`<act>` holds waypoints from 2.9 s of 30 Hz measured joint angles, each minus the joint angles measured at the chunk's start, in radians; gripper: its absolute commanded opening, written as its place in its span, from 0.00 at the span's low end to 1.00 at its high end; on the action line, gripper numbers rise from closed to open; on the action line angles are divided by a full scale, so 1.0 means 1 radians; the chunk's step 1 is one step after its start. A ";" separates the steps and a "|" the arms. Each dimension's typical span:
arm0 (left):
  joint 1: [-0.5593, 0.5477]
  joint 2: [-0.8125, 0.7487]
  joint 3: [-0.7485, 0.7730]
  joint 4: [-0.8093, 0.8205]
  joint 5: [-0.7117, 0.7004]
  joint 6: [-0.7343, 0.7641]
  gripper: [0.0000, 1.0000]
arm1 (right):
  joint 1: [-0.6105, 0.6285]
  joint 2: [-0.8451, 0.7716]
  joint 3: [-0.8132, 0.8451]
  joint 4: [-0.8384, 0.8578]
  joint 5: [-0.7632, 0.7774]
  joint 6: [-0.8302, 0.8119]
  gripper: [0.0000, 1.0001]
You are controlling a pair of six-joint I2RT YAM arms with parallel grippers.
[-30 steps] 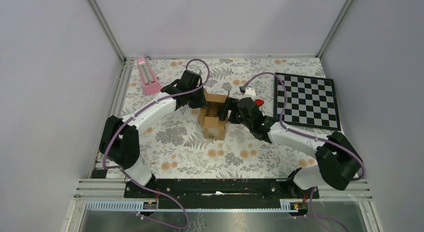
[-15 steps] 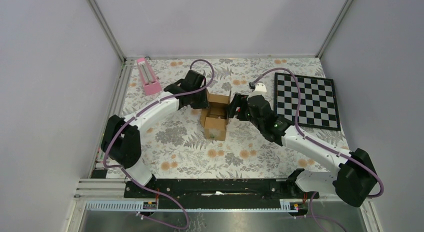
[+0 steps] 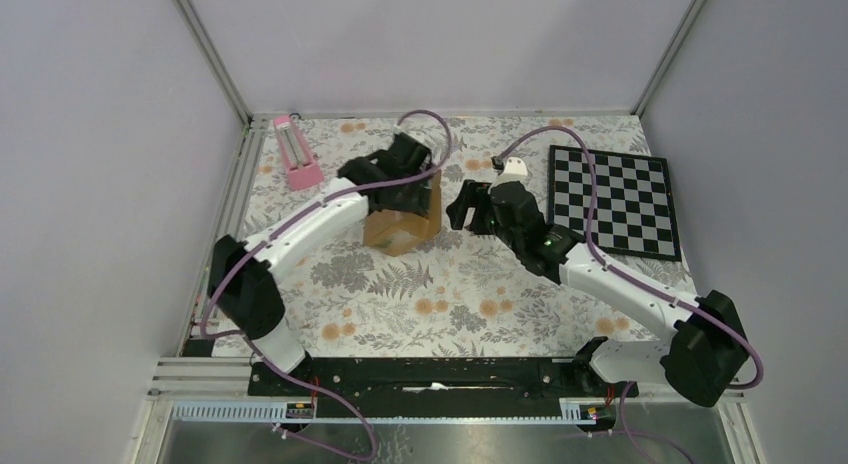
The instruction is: Unpack the express box
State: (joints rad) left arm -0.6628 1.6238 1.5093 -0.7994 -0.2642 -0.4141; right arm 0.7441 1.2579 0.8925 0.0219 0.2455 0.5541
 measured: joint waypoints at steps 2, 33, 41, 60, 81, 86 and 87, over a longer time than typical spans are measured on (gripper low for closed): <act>-0.046 0.042 -0.008 0.021 0.003 -0.015 0.98 | 0.000 -0.011 -0.003 -0.012 0.005 -0.003 0.82; 0.416 -0.139 -0.371 0.421 0.578 -0.198 0.99 | -0.116 0.369 0.077 0.163 -0.229 0.110 0.87; 0.515 -0.038 -0.436 0.610 0.728 -0.276 0.99 | -0.142 0.486 0.105 0.231 -0.311 0.160 0.61; 0.620 -0.021 -0.662 0.893 0.898 -0.471 0.99 | -0.237 0.536 0.011 0.564 -0.534 0.440 0.00; 0.710 -0.098 -0.834 0.975 0.964 -0.613 0.99 | -0.282 0.547 -0.014 0.867 -0.727 0.763 0.00; 0.707 -0.098 -0.874 0.975 0.920 -0.658 0.99 | -0.282 0.505 -0.014 0.867 -0.736 0.786 0.00; 0.704 -0.098 -0.885 0.977 0.913 -0.667 0.99 | -0.282 0.492 -0.014 0.867 -0.736 0.788 0.00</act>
State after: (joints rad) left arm 0.0414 1.5261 0.6243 0.1780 0.6491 -1.0809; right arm 0.4625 1.7496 0.8780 0.8894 -0.4908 1.3422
